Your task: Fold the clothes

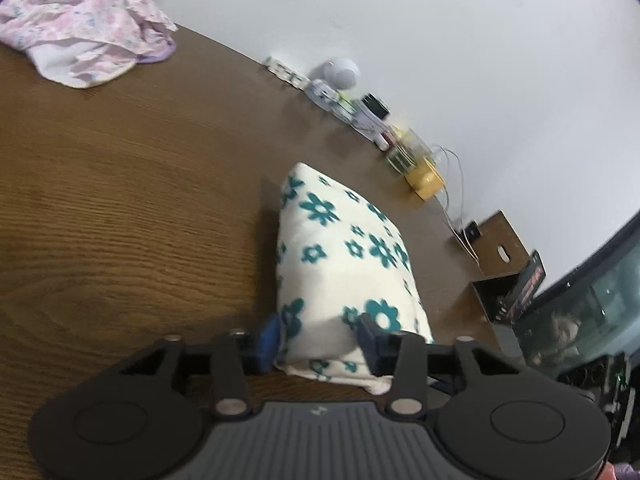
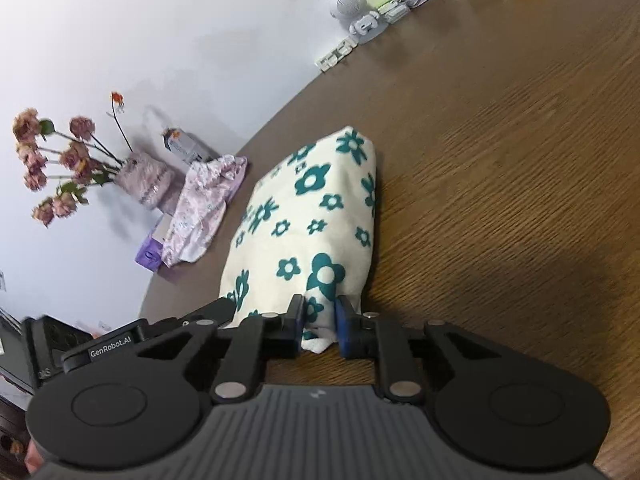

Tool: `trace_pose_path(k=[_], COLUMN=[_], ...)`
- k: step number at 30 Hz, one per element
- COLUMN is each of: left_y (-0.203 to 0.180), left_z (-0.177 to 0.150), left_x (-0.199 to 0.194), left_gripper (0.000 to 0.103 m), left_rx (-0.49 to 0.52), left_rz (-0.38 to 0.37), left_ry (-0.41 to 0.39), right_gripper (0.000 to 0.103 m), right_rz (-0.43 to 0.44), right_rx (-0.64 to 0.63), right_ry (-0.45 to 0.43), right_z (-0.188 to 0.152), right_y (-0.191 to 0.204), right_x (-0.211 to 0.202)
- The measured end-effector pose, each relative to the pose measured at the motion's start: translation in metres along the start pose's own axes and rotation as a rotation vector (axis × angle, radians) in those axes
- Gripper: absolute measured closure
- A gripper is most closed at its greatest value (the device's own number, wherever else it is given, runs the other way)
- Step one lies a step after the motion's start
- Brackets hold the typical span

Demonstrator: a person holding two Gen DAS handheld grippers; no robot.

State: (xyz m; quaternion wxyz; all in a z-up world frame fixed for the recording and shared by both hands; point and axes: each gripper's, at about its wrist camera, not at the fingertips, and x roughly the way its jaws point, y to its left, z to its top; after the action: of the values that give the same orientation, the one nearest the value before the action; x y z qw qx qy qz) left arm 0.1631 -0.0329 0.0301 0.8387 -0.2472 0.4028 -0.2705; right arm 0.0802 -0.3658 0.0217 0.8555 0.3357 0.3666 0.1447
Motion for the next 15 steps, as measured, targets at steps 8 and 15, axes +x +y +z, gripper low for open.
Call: trace_pose_path(k=[8,15], left_y=[-0.011,-0.019], left_z=[-0.006,-0.010], left_x=[-0.005,-0.024], left_gripper=[0.067,0.050], left_rx=[0.122,0.319], left_rz=[-0.026,-0.028], left_ry=[0.024,0.027], right_gripper=[0.089,0.063], right_rz=[-0.006,-0.097], right_rx=[-0.021,-0.356], right_ry=[0.011,-0.031], right_z=[-0.002,-0.019], right_y=[0.002,0.028], right_x=[0.005,-0.022])
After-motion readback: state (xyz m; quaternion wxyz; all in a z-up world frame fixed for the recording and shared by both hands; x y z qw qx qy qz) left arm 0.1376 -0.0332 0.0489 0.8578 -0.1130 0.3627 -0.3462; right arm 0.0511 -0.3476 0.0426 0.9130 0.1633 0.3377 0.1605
